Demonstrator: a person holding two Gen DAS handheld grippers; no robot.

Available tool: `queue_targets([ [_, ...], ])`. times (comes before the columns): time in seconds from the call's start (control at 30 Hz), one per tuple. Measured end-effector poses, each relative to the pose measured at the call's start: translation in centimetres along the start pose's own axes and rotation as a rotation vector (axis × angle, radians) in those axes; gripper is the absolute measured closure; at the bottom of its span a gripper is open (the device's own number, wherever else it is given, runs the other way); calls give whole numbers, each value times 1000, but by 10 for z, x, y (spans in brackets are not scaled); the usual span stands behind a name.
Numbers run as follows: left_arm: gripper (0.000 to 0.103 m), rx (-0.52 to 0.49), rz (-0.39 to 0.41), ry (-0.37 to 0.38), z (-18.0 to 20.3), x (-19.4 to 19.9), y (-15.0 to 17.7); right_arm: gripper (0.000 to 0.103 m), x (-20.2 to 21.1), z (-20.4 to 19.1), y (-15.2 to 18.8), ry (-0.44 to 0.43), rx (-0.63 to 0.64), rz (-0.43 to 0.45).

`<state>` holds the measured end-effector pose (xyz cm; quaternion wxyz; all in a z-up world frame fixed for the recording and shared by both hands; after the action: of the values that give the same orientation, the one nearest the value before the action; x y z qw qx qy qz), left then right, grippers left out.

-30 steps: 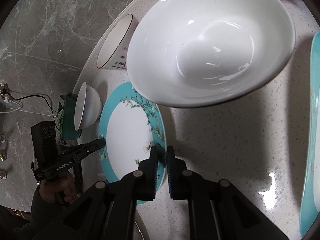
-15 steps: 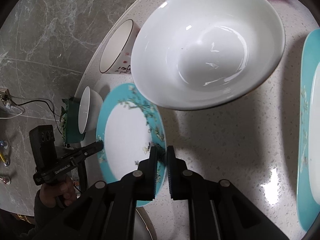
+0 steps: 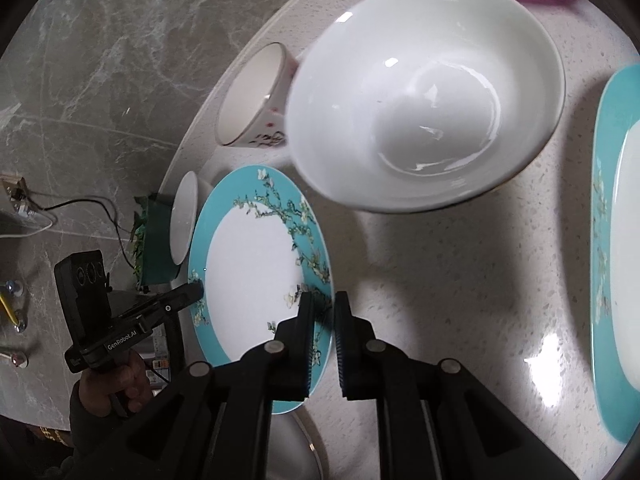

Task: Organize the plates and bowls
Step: 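Carry the teal-rimmed plate with both grippers and lower it onto the grey plate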

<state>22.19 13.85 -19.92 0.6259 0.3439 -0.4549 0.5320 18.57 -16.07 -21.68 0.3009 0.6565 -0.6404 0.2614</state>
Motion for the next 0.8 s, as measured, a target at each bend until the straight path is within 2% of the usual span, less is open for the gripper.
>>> queue_targets([
  [0.4, 90, 25, 60, 28, 4, 44, 65, 91, 3, -38, 43, -7, 60, -27],
  [0.8, 90, 90, 32, 63, -12, 25, 163, 90, -28, -43, 99, 18, 64, -107],
])
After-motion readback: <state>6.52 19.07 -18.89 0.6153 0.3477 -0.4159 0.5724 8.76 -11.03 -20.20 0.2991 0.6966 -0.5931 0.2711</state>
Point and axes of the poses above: each gripper's, at about its wrist camera, not at the fingertips, and x roughly against the way its jaws point, z to its right, y to its underside, the point moved 6 cm from there along -x, roughly the way its jaws point, and after that the axes turned 13 degrees about -z, right-handed, at the moved point
